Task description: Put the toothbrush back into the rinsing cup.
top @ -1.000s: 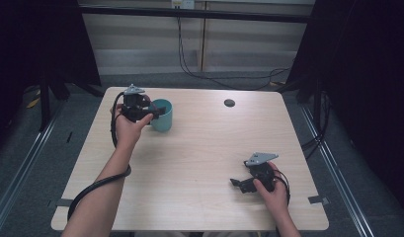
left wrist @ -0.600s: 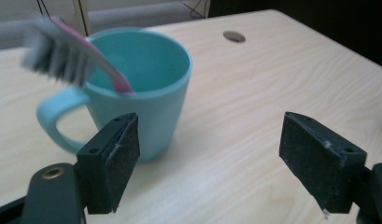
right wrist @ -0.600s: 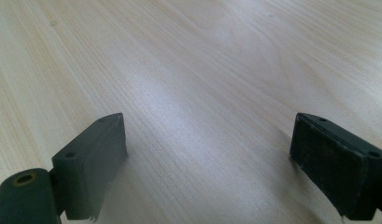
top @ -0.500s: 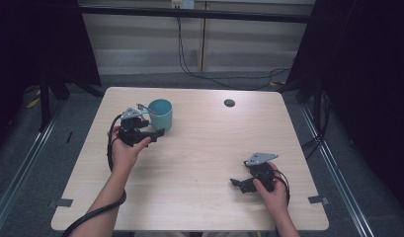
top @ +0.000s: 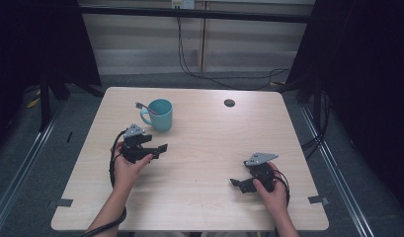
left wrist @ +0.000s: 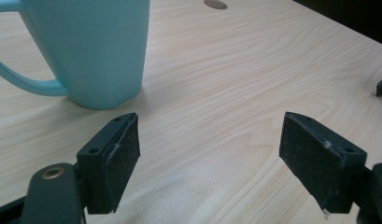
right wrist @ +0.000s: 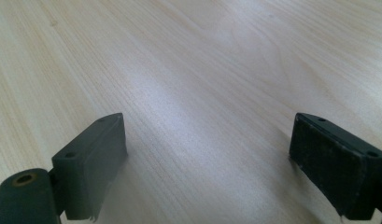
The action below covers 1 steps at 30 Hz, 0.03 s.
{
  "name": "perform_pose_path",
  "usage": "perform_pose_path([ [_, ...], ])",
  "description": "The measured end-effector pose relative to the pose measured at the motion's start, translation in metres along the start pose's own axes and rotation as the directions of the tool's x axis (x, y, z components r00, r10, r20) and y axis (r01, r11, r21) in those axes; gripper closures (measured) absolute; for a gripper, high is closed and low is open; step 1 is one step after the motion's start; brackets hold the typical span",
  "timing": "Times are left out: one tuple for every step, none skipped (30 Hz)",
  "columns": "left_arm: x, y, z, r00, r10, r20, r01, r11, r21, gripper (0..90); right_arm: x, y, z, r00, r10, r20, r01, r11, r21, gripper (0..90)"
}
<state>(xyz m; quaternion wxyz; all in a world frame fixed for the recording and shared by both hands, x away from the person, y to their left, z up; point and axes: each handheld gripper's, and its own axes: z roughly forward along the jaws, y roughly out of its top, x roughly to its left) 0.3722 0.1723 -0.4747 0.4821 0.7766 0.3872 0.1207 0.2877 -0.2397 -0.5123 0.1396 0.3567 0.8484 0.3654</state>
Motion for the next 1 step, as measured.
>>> perform_pose_path([
  [-0.0006,-0.0007,-0.0001,1.0,0.001,0.002,-0.001,1.0,0.002,20.4,0.0,0.0,0.0,1.0,0.0,0.0,0.0,1.0,0.0,10.5],
])
